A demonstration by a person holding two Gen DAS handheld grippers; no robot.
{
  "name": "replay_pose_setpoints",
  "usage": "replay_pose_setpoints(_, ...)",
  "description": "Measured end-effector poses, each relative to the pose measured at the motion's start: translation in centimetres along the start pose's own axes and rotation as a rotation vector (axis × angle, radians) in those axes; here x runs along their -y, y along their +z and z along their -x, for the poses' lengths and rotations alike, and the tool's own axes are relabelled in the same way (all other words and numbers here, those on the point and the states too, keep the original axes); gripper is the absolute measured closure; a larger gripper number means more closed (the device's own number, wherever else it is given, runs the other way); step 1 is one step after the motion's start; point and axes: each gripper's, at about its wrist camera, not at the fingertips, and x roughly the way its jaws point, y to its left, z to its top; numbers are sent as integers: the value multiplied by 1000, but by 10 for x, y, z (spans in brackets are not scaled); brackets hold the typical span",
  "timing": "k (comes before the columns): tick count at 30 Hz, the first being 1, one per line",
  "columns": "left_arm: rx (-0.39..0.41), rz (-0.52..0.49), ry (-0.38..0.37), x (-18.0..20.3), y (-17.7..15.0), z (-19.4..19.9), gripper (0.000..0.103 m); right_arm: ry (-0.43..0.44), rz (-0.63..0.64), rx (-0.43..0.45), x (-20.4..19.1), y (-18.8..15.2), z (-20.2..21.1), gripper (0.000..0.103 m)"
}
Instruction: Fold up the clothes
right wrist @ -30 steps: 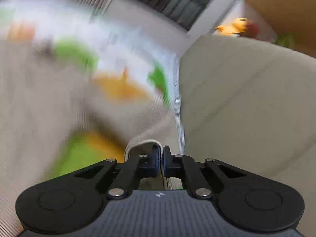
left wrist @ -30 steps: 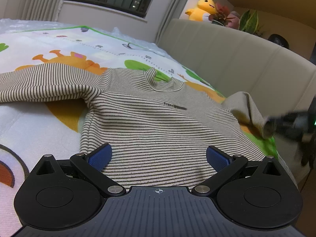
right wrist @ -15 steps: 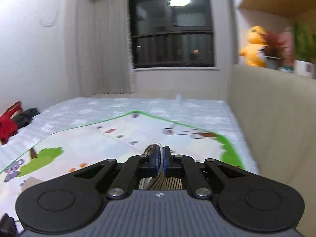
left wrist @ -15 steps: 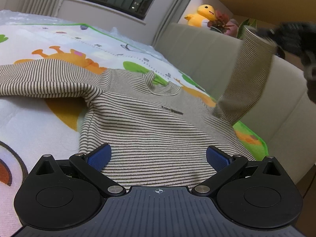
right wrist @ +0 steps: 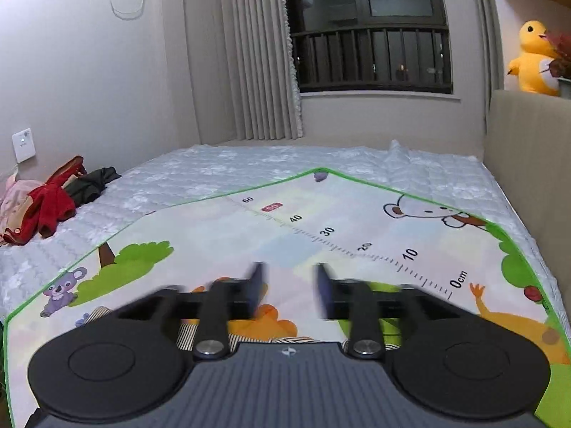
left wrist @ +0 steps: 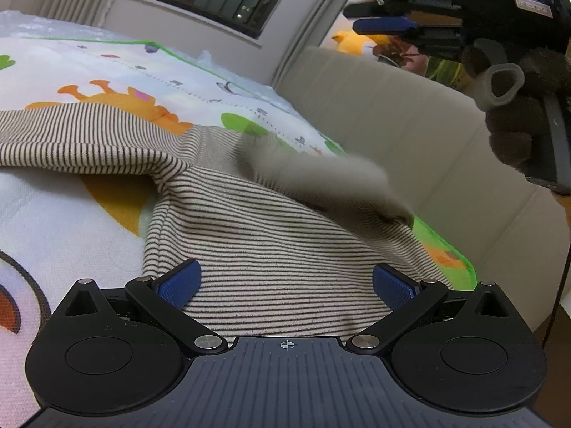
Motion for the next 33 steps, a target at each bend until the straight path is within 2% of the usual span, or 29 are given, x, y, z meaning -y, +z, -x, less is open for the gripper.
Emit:
replay_pose_setpoints(5,-2,1,0,0,1,1,0,-49,-13,23,27,-10,20,52)
replay_pose_setpoints(8,-7,-4,6,1,1,0,0,-94,-75,-1,63,-35,35,30)
replay_pose_setpoints(9,-10,-6,8,1,1,0,0,-111,-94,-17,74,-48,39,19)
replay_pose_setpoints(13,-35,-19,26,5,4,-3,0,-129,-174,-122,109,-120,50,1)
replay_pose_setpoints(18,-139,-112,80,19,11,-13,0,-71,-231,-240,131,-198,49,0)
replay_pose_setpoints(21,-161,-111,93,21,17,-15,0,-65,-187,-204,126,-210,51,0)
replay_pose_setpoints(24,-140,11,58,18,37,-12,0,-46,-184,-158,127,-218,56,0)
replay_pose_setpoints(27,-102,136,44,17,64,-17,0,12,-274,-92,141,-224,65,0)
replay_pose_setpoints(29,-80,87,89,27,77,-29,8,51,-337,-49,150,-227,70,0)
replay_pose_setpoints(30,-69,57,113,32,84,-35,20,69,-367,-29,154,-229,73,0)
replay_pose_setpoints(31,-70,7,153,38,88,-45,23,88,-396,-9,158,-232,75,0)
replay_pose_setpoints(33,-81,-82,235,47,93,-66,23,107,-430,13,163,-234,78,0)
